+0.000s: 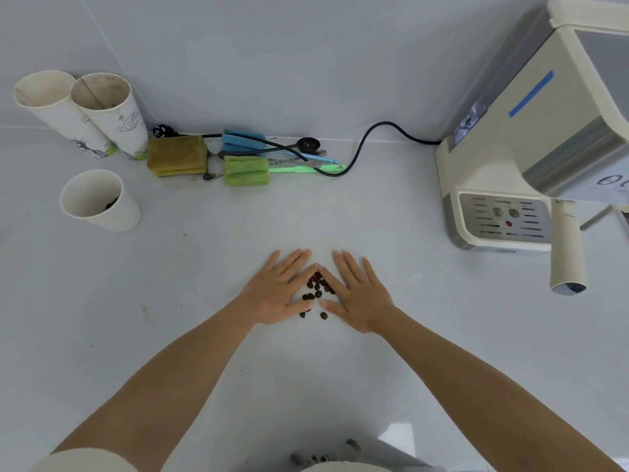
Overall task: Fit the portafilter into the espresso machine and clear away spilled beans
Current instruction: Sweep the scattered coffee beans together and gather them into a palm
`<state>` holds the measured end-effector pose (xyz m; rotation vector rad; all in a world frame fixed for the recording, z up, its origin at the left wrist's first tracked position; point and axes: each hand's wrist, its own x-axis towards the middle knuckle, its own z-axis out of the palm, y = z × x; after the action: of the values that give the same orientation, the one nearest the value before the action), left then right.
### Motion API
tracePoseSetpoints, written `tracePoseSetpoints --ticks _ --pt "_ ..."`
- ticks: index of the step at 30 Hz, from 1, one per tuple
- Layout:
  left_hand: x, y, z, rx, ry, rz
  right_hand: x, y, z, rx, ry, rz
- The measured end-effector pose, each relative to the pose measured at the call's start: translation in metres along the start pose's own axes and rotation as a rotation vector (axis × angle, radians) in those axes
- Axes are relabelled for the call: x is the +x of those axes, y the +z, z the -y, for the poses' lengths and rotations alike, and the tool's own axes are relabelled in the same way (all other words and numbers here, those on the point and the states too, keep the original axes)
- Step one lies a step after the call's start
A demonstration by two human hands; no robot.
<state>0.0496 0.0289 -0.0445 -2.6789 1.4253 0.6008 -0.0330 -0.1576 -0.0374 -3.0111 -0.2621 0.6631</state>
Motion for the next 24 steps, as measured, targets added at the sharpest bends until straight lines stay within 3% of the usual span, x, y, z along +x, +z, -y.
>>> tracePoseSetpoints --ticks 9,13,17,21,24 --pt "-0.033 0.017 -0.028 -0.041 -0.067 -0.048 -0.022 0.009 0.020 0.023 -0.079 -0.013" --pt "-0.041 0.018 -0.034 -0.178 -0.205 -0.065 -0.027 0.012 0.023 0.072 -0.046 -0.052" --pt "-0.051 0.008 -0.042 -0.646 -0.399 -0.249 -0.030 0.014 0.026 0.089 -0.093 -0.113" --pt "-0.062 -0.013 -0.055 -1.480 -0.743 -0.503 -0.022 0.008 0.037 0.127 -0.230 -0.157" --pt "-0.073 -0.017 -0.056 -2.059 -0.898 -0.538 -0.014 0.002 0.043 0.132 -0.296 -0.200"
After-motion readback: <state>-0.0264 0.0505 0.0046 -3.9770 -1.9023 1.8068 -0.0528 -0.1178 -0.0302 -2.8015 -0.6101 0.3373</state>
